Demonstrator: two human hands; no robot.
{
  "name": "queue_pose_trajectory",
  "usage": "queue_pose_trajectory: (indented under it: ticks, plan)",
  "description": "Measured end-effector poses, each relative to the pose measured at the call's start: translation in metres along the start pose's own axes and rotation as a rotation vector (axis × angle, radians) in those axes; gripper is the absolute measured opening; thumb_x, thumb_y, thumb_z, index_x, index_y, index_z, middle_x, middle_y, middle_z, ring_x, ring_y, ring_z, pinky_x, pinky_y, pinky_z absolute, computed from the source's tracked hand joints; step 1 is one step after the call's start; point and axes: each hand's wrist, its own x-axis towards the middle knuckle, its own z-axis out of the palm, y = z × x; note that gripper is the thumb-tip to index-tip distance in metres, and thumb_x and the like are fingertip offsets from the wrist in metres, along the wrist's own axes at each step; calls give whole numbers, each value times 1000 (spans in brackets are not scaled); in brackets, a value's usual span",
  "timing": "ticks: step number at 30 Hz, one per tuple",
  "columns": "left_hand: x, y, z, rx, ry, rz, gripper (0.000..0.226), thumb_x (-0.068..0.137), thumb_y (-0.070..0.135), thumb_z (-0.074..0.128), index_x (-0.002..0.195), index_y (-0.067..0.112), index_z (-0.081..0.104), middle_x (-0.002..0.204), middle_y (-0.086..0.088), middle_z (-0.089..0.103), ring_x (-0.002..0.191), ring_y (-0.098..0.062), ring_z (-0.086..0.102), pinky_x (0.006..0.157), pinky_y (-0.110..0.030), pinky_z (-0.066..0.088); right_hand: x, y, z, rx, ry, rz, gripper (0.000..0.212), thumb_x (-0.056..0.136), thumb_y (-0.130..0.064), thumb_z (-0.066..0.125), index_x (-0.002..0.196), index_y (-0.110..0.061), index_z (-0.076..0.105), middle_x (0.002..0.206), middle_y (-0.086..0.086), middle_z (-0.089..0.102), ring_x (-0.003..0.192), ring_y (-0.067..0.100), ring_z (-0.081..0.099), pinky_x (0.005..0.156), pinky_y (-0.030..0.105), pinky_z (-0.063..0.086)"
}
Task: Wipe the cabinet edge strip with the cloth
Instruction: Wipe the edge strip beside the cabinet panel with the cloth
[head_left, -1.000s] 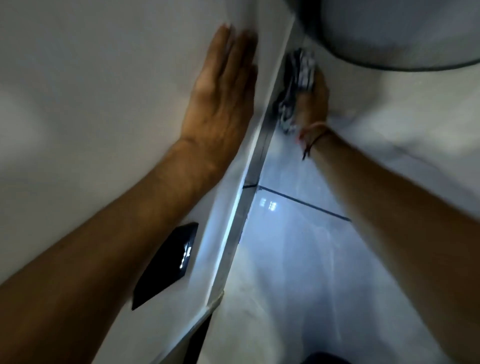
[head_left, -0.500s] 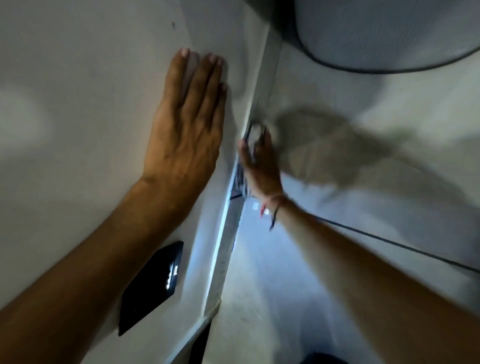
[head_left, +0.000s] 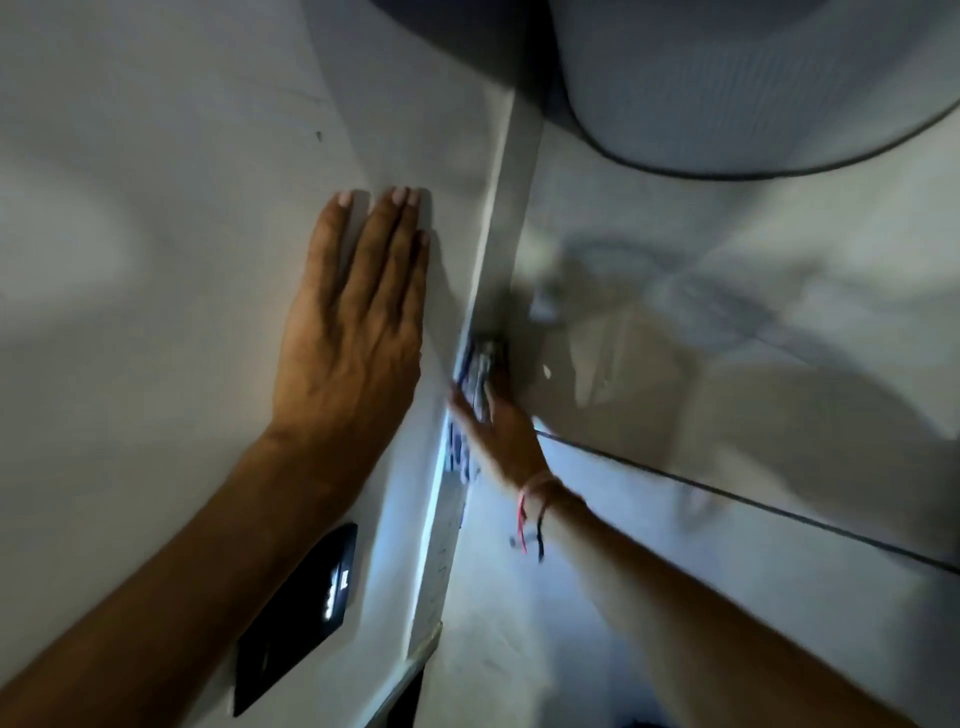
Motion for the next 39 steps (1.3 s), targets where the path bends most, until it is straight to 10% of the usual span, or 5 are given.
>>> queue_pose_trajectory:
  ticks: [5, 13, 22, 32, 39]
  plan:
    - [2, 0, -5, -77, 20, -19, 84, 101, 42, 37, 163, -4, 3, 170, -28, -2, 159, -40, -1, 127, -59, -5, 139, -97, -69, -65, 244, -56, 79, 98, -54, 49, 162, -20, 18, 144, 9, 56, 110, 19, 64, 95, 29, 48]
    - [8, 3, -3, -63, -19, -3, 91, 103, 49, 33, 160, -8, -11, 167, -31, -17, 158, -43, -11, 117, -56, -19, -21, 14, 5, -122, -117, -14, 98, 78, -78, 56, 159, -31, 27, 155, -19, 42, 134, -18, 40, 121, 23, 33]
    - [6, 3, -3, -80, 7, 4, 91, 101, 49, 33, 161, -8, -6, 168, -32, -10, 159, -43, -6, 120, -56, -15, 138, -82, -80, -186, 90, -115, 94, 92, -66, 46, 164, -21, 5, 161, 6, 42, 142, 17, 50, 110, 21, 30]
    - [-2, 7, 4, -110, 71, -20, 85, 99, 42, 35, 161, -8, 5, 169, -32, 1, 159, -42, 4, 125, -54, -7, -22, 37, -11, -227, -246, 87, 100, 80, -85, 39, 160, -29, 21, 161, -1, 42, 137, 6, 49, 106, 12, 32]
    - [-54, 25, 12, -220, 84, -88, 74, 106, 36, 38, 160, -11, 16, 168, -32, 9, 158, -42, 10, 127, -52, -2, 104, -48, -47, -84, 104, -54, 87, 88, -69, 47, 158, -21, 23, 139, 10, 63, 115, 16, 68, 91, 17, 47]
